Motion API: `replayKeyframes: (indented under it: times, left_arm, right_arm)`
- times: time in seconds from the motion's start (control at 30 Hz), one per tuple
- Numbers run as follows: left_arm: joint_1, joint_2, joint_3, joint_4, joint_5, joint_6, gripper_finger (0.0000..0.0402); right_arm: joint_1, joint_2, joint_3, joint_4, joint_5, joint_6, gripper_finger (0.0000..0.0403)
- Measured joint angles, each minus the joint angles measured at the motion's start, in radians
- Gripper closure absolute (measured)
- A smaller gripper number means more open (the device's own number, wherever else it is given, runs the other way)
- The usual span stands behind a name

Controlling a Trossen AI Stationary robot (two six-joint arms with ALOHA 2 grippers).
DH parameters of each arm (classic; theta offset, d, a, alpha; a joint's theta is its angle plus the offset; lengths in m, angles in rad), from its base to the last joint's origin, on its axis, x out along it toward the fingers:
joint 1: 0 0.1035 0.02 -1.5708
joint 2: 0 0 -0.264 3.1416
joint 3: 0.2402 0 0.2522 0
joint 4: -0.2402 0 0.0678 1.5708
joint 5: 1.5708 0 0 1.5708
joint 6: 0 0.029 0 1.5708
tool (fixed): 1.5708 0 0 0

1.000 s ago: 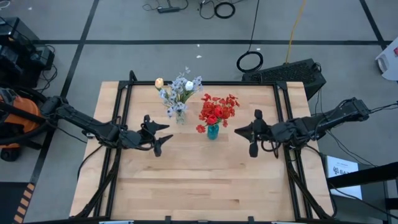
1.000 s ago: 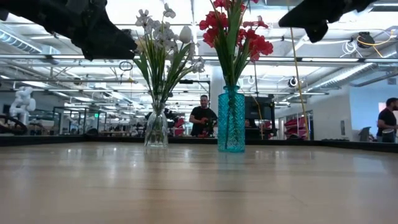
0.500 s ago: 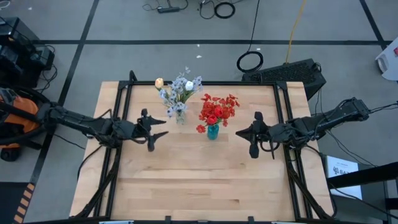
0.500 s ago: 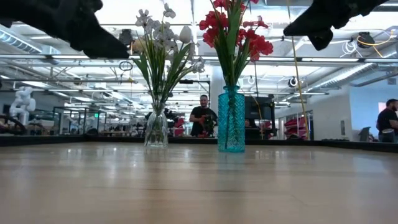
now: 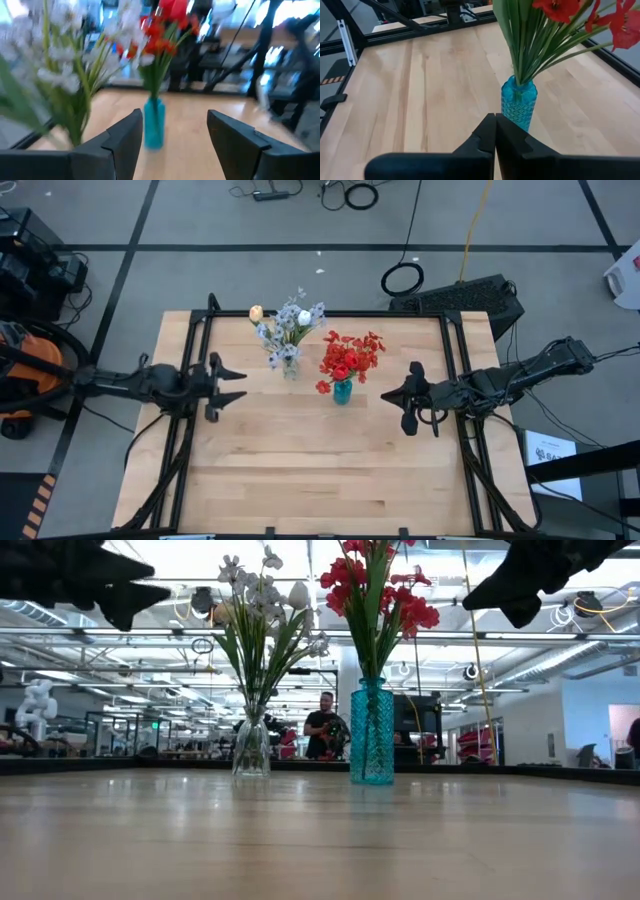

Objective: Sort flowers into vase by color
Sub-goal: Return to Home Position

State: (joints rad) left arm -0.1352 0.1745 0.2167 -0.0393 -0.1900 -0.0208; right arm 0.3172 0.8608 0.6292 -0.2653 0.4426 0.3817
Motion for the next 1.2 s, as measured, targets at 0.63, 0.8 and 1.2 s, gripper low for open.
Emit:
replayKeyframes:
  times: [0.63,0.8,1.2]
  left_arm:
    - [0.168,-0.174,-0.187,0.109,0.166,-0.103,0.0174]
    - [0.205,-0.174,-0.187,0.013,0.238,-0.129,0.0174]
    - [0.222,-0.174,-0.186,-0.009,0.219,-0.077,0.0174]
  right_arm:
    - [0.0,0.0,0.0,0.001,0.0,-0.008,0.0401]
    - [0.0,0.0,0.0,0.0,0.0,-0.008,0.0401]
    - [0.0,0.0,0.0,-0.002,-0.001,-0.028,0.0401]
